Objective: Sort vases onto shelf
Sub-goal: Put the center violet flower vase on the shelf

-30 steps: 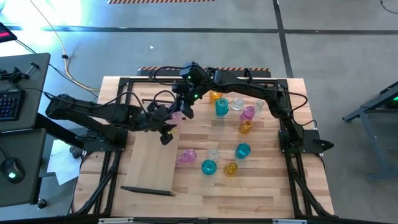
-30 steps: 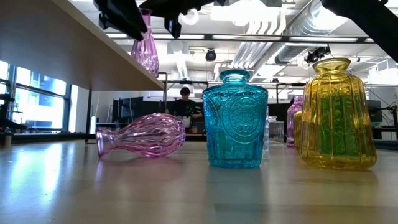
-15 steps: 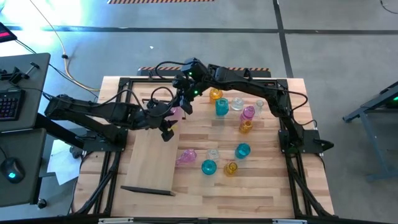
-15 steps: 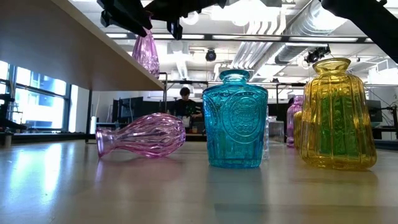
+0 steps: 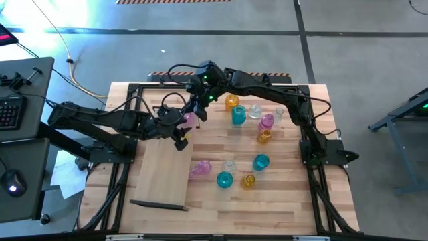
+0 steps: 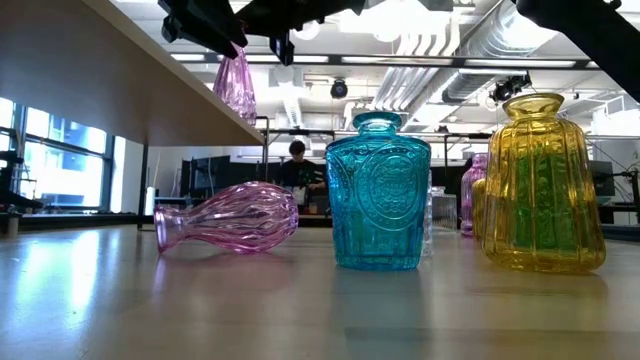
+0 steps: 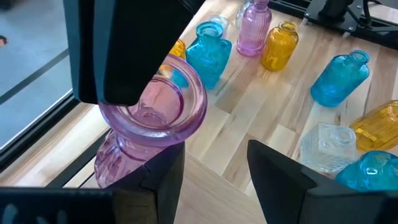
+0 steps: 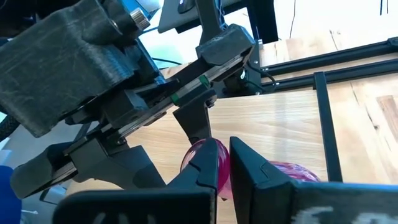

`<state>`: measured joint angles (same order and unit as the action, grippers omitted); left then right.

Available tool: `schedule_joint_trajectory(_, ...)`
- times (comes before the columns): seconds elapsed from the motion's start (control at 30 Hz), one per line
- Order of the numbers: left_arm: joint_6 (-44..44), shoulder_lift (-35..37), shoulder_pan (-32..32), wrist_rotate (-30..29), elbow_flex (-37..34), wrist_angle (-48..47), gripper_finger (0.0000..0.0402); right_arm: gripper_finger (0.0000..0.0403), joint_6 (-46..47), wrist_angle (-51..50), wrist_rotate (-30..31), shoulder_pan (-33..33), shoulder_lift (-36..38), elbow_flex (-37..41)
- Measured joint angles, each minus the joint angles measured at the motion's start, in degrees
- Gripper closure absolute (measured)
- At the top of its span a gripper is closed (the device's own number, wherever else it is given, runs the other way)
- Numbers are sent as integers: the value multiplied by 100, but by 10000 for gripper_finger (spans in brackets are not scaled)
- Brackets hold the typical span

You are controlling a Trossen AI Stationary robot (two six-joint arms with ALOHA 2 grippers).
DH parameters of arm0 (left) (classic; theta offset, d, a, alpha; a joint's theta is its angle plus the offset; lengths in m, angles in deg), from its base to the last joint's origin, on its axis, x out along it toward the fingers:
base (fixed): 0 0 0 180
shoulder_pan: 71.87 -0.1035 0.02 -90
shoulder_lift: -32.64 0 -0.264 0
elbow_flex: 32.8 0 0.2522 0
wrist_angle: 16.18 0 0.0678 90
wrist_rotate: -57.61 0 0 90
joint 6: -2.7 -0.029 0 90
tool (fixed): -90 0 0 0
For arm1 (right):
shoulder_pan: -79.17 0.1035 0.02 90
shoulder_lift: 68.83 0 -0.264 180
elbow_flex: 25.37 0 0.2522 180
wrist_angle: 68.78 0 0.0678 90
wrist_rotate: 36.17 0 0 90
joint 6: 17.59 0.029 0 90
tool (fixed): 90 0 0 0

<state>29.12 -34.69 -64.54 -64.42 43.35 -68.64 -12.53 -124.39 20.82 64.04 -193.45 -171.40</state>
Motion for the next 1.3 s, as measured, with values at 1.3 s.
schedule_joint_trajectory(1.3,47,184,-4,-195,9,400,232,334,114,315,-148,-133,-17,13)
